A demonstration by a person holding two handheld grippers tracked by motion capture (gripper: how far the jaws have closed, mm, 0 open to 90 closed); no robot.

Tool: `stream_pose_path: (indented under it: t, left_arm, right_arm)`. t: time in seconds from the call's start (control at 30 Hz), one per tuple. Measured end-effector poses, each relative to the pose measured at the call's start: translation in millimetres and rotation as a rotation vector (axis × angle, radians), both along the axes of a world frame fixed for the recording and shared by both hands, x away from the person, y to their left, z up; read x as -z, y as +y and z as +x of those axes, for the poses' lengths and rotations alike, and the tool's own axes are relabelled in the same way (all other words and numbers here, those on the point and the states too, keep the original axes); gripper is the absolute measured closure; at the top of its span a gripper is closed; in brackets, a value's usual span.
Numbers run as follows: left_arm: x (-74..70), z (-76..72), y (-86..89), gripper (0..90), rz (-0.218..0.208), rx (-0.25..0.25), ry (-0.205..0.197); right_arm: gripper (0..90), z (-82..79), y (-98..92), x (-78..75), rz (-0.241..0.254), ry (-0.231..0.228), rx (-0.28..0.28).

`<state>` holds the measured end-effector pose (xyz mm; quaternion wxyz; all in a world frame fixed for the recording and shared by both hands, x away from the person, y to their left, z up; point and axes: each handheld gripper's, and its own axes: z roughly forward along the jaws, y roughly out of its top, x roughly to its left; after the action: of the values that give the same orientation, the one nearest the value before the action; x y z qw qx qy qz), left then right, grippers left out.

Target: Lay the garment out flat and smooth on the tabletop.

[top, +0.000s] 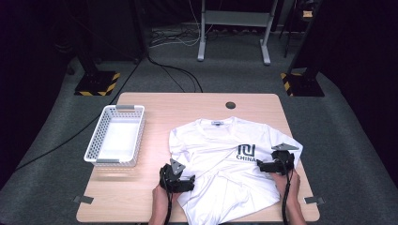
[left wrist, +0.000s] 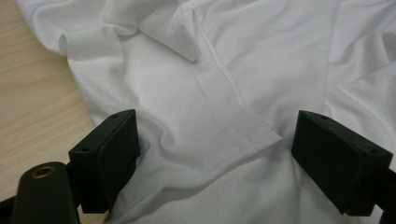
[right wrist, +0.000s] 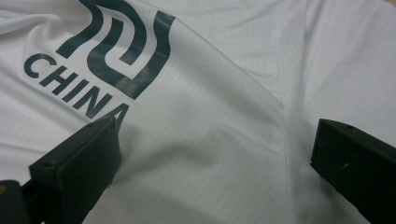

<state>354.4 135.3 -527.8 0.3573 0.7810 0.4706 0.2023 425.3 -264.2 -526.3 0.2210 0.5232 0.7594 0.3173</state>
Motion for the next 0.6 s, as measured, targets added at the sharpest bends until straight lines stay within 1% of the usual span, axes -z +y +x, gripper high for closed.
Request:
stream_pose_path:
  t: [0.07, 0.17, 0.23, 0.33, 0.37, 0.4, 0.43, 0.5, 0.53, 0.57, 0.6]
  left_arm:
    - [-0.4, 0.3, 2.6, 14.5, -0.012, 0.0, 0.003]
    - [-5.6, 3.4, 11.3, 13.4, -0.029, -0.027, -0.001]
    - [-13.9, 7.0, 17.6, 13.2, -0.036, -0.05, -0.023]
    - [-28.8, 16.0, 21.1, 15.7, -0.047, -0.056, -0.05]
    - [-33.1, 20.6, 20.0, 17.6, -0.041, -0.048, -0.043]
    - [-36.1, 26.0, 17.8, 19.5, -0.048, -0.036, -0.036]
    - [-38.3, 31.7, 15.1, 21.0, -0.046, -0.027, -0.03]
    - [-39.9, 43.8, 7.9, 26.1, -0.029, -0.024, -0.014]
    - [-39.4, 50.2, 4.1, 29.5, -0.017, -0.029, -0.003]
    - [-38.4, 56.5, 1.0, 30.7, 0.006, -0.04, 0.005]
    - [-37.0, 62.3, -1.3, 31.8, 0.01, -0.055, 0.014]
  right_arm:
    - [0.9, -0.1, 0.0, 0.0, 0.001, -0.001, -0.001]
    - [1.2, -0.2, -0.1, 0.0, 0.002, -0.002, -0.002]
    - [1.2, -0.2, -0.1, 0.0, 0.003, -0.002, -0.003]
    - [1.3, -0.1, -0.2, 0.0, 0.003, -0.002, -0.003]
    - [1.3, -0.1, -0.2, 0.0, 0.003, -0.002, -0.003]
    - [1.3, -0.1, -0.2, 0.0, 0.003, -0.002, -0.003]
    - [1.3, -0.1, -0.2, 0.0, 0.004, -0.002, -0.003]
    - [1.4, -0.3, -0.2, 0.0, 0.005, -0.002, -0.002]
    - [1.5, -0.3, -0.2, 0.0, 0.006, -0.002, -0.003]
    - [1.6, -0.3, -0.4, 0.1, 0.006, -0.003, -0.003]
    - [1.7, -0.5, -0.4, 0.1, 0.007, -0.003, -0.003]
